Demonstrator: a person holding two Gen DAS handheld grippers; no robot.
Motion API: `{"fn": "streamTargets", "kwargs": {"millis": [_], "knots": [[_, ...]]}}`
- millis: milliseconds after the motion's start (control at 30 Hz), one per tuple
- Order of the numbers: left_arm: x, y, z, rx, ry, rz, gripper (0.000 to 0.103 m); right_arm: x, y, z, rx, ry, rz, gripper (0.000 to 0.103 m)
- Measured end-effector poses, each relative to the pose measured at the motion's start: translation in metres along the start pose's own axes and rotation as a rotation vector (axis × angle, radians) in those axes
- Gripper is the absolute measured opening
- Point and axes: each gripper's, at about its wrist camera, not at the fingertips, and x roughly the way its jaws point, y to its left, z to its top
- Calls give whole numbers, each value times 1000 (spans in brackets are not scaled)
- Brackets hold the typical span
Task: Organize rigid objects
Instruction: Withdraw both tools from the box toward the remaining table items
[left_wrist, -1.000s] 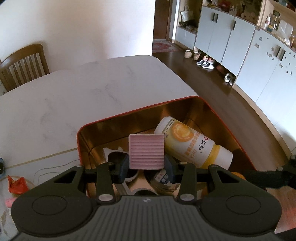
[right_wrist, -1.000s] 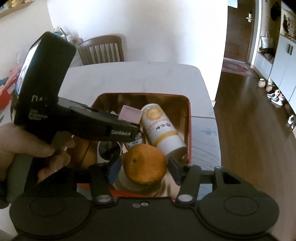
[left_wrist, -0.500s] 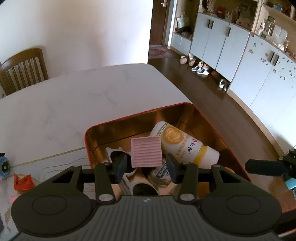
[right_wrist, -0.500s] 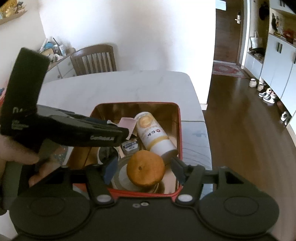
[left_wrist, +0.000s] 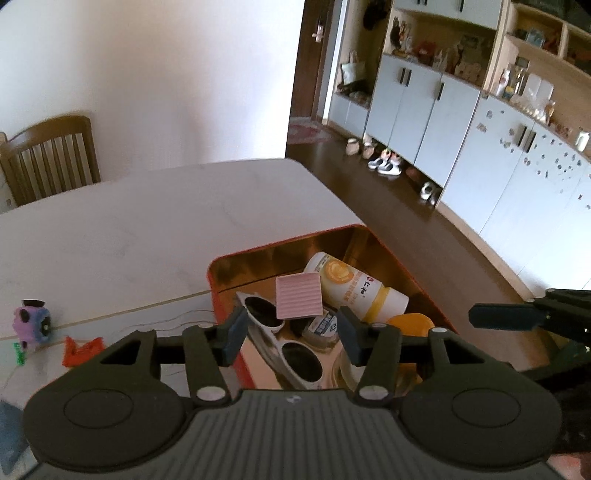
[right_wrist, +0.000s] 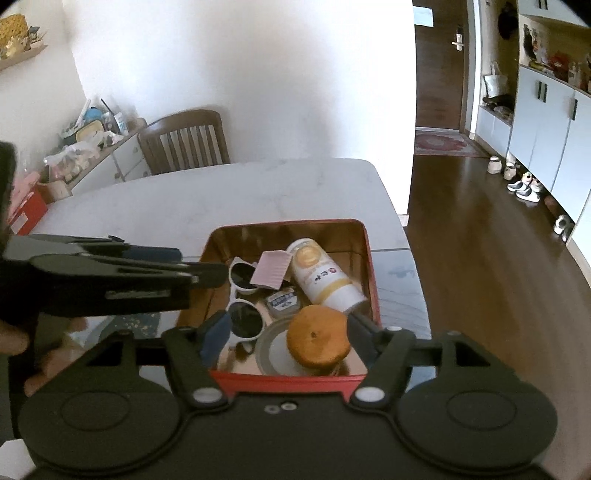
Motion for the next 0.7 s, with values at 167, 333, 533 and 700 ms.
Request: {"fn": "streamTargets", "kwargs": {"millis": [167,333,533,700], "knots": [[-25,14,-7,4,-22,-8,52,-5,14,-3,23,-15,-8,81],[-44,30,-14,3,-38,-15,62,-6,30,-5,56,-23,-18,85],[-71,51,-24,11,-74,-11,67,-9,58,-8,66,-41,-11,93],[-87,72,-31,19,-92,-4,73,-9,81,-9,77,-61,-5,101]]}}
